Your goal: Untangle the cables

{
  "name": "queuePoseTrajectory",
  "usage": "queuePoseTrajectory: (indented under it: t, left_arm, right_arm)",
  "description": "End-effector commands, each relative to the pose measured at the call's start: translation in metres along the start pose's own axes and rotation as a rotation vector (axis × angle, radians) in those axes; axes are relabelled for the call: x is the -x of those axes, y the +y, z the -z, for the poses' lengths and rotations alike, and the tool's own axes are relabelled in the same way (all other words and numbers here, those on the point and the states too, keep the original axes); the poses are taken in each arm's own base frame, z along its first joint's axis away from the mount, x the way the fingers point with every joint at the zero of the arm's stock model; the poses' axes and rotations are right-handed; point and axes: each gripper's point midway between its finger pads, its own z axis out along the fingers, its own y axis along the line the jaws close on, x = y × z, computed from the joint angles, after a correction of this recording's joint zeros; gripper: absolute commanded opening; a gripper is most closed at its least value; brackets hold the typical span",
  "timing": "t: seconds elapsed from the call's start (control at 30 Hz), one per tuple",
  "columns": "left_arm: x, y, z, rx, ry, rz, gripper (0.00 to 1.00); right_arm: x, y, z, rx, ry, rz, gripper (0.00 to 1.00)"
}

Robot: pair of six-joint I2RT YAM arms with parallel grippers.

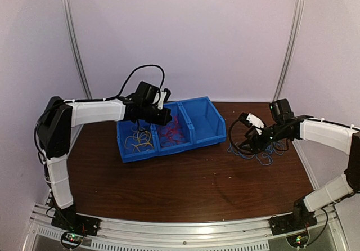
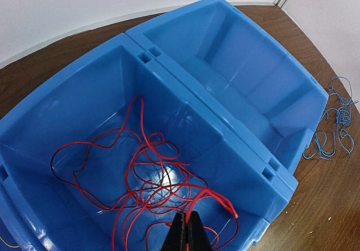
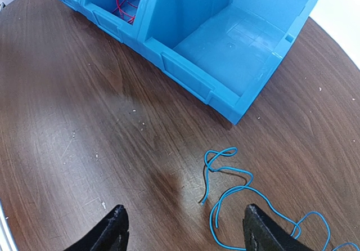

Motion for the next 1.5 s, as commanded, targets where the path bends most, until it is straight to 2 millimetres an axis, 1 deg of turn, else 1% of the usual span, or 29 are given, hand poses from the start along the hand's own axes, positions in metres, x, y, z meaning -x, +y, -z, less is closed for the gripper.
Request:
queuePoseTrajectory:
  t: [0.0,0.1,0.17,0.23,0.3,0.37,0.43,0.5,0.6,0.7,0.73,0.87,0.9,1.0,1.03,1.07,1.1,1.17,1.2,1.3,1.47]
  left_arm:
    - [0.01,-0.001,-0.007,-0.011,-0.03,0.011,0.01]
    - [0.011,0.006,-0.007,0.027,-0.024,0.005,0.03]
    - [0.013,0.008,-0.006,0.046,-0.024,-0.001,0.09]
    - [0.016,0.01,-0.006,0.06,-0.02,-0.005,0.13]
    - [0.023,0.013,-0.007,0.069,-0.019,-0.017,0.12]
    - [0.034,0.02,-0.01,0.079,-0.014,-0.03,0.04]
    - [0.043,0.031,-0.015,0.098,0.004,-0.034,0.04]
    - [0.055,0.038,-0.014,0.111,0.009,-0.043,0.06]
    - [0.079,0.027,0.012,0.091,-0.047,-0.102,0.19]
    - [0.089,0.014,0.041,0.049,-0.097,-0.118,0.3]
    - [0.088,0.009,0.052,0.026,-0.111,-0.109,0.31]
    - [0.092,-0.013,0.099,-0.056,-0.232,-0.1,0.33]
    - [0.089,-0.016,0.109,-0.07,-0.257,-0.108,0.34]
    - [0.074,-0.027,0.133,-0.131,-0.337,-0.169,0.37]
    - [0.069,-0.029,0.138,-0.142,-0.36,-0.193,0.38]
    - [0.069,-0.032,0.145,-0.147,-0.405,-0.217,0.41]
    - [0.063,-0.032,0.147,-0.144,-0.422,-0.228,0.44]
    - [0.054,-0.029,0.145,-0.141,-0.433,-0.216,0.48]
    - [0.053,-0.028,0.141,-0.145,-0.417,-0.178,0.49]
    - [0.055,-0.043,0.14,-0.222,-0.371,-0.17,0.49]
    - [0.061,-0.047,0.159,-0.236,-0.429,-0.168,0.49]
  right_arm:
    - [0.001,0.0,0.001,0.005,0.001,0.008,0.71]
    - [0.0,-0.001,0.002,-0.001,0.004,0.013,0.71]
    - [-0.001,-0.002,0.001,-0.003,0.008,0.016,0.71]
    - [-0.002,-0.002,0.001,-0.006,0.012,0.015,0.71]
    - [-0.002,-0.002,0.001,-0.007,0.011,0.016,0.71]
    - [-0.002,-0.003,0.001,-0.006,0.013,0.017,0.71]
    - [-0.002,-0.003,0.001,-0.007,0.016,0.017,0.71]
    - [-0.001,-0.004,0.002,-0.012,0.016,0.017,0.71]
    - [0.001,-0.003,0.004,-0.016,0.004,0.02,0.71]
    - [0.0,-0.003,0.003,-0.017,0.002,0.017,0.71]
    - [-0.001,-0.003,0.002,-0.015,0.004,0.014,0.71]
    - [0.002,-0.012,-0.002,-0.026,0.017,-0.027,0.71]
    - [0.005,-0.016,-0.001,-0.033,0.013,-0.05,0.71]
    - [0.014,-0.039,0.009,-0.067,-0.013,-0.121,0.71]
    - [0.012,-0.044,0.011,-0.07,0.001,-0.136,0.7]
    - [0.01,-0.048,0.012,-0.073,0.021,-0.136,0.7]
    - [0.007,-0.052,0.013,-0.074,0.045,-0.136,0.69]
    - [0.0,-0.06,0.012,-0.079,0.091,-0.146,0.66]
    - [-0.005,-0.061,0.008,-0.063,0.119,-0.158,0.64]
    - [-0.015,-0.059,-0.003,-0.003,0.174,-0.155,0.6]
    - [-0.027,-0.07,-0.026,0.035,0.224,-0.143,0.58]
